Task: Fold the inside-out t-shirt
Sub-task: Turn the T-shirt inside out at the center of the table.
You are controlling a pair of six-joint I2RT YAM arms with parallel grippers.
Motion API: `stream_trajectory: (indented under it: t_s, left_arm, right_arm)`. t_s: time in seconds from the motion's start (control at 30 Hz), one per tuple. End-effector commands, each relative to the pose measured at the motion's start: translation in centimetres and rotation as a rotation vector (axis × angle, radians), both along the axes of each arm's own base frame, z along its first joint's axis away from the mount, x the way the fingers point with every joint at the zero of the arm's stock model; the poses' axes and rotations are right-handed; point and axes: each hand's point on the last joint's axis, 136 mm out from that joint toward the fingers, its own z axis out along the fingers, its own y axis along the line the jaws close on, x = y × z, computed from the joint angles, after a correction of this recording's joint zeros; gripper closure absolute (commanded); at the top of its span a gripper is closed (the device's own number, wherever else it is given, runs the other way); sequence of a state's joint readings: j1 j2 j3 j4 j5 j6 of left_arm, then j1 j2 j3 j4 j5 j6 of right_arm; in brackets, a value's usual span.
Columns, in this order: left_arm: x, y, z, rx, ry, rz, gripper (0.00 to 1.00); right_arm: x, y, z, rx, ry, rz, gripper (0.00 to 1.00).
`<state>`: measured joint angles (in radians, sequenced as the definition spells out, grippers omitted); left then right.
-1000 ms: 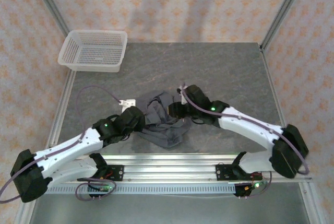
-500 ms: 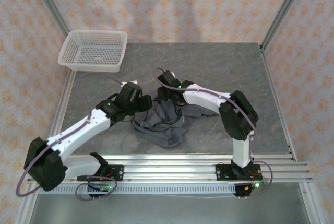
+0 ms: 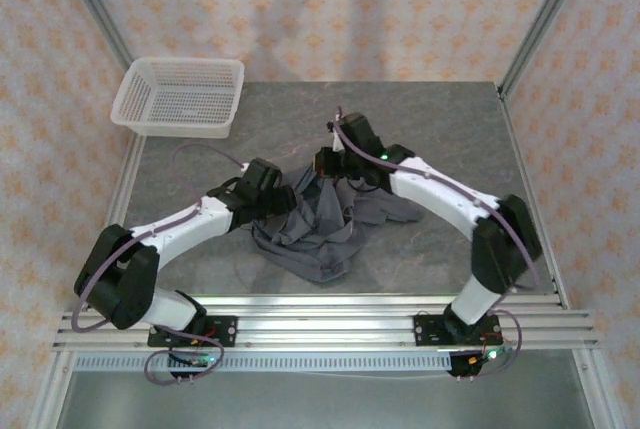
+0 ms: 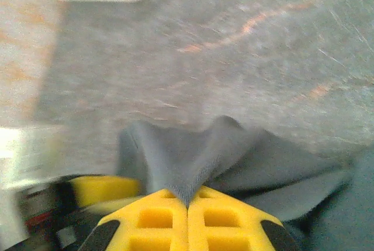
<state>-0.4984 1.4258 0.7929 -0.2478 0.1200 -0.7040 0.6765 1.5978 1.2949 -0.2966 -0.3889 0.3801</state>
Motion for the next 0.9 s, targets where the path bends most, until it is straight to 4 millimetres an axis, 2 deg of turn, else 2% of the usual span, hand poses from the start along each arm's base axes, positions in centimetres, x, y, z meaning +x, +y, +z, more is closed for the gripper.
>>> stream_trajectory:
  t_s: [0.0,0.07,0.13,0.2,0.33,0.4,0.5,0.57,0.67,0.8,0.87]
  left_arm:
    - [-0.6,2.4,-2.2,0.075,0.019,0.074,0.42]
    - [-1.0,3.1,-2.5,0.095,0.016,0.081,0.42]
    - [-1.3,3.4,-1.5,0.085,-0.021,0.083,0.41]
    - [-1.2,3.5,1.0,0.057,-0.100,0.075,0.37]
    - [-1.0,2.9,8.7,-0.017,-0.352,0.000,0.31]
    - [-1.0,1.6,12.3,-0.057,-0.478,-0.093,0.31]
    - [-1.1,-1.0,15.5,-0.121,-0.560,-0.235,0.32]
    - [-1.3,-3.1,16.2,-0.151,-0.566,-0.337,0.35]
    - [-1.4,-5.7,15.6,-0.140,-0.544,-0.441,0.36]
    - [-0.8,-7.2,14.2,-0.138,-0.518,-0.464,0.36]
    - [0.2,-6.7,13.2,-0.099,-0.496,-0.412,0.35]
  right_arm:
    - [-1.7,0.2,5.2,0.178,-0.042,0.032,1.00]
    - [-2.3,-0.4,7.5,0.242,-0.075,0.016,1.00]
    - [-2.8,-1.0,8.6,0.269,-0.088,0.001,1.00]
    - [-3.1,-1.5,8.8,0.263,-0.082,-0.015,1.00]
    - [-3.4,-2.0,9.1,0.259,-0.078,-0.028,1.00]
    - [-3.5,-2.1,9.3,0.263,-0.073,-0.036,1.00]
    - [-3.7,-1.9,9.6,0.284,-0.060,-0.035,1.00]
    - [-3.5,-1.8,9.7,0.292,-0.058,-0.038,1.00]
    - [-3.4,-1.8,10.0,0.286,-0.062,-0.043,1.00]
    - [-3.3,-2.1,10.1,0.286,-0.055,-0.062,1.00]
    - [-3.4,-2.1,10.1,0.291,-0.046,-0.067,1.00]
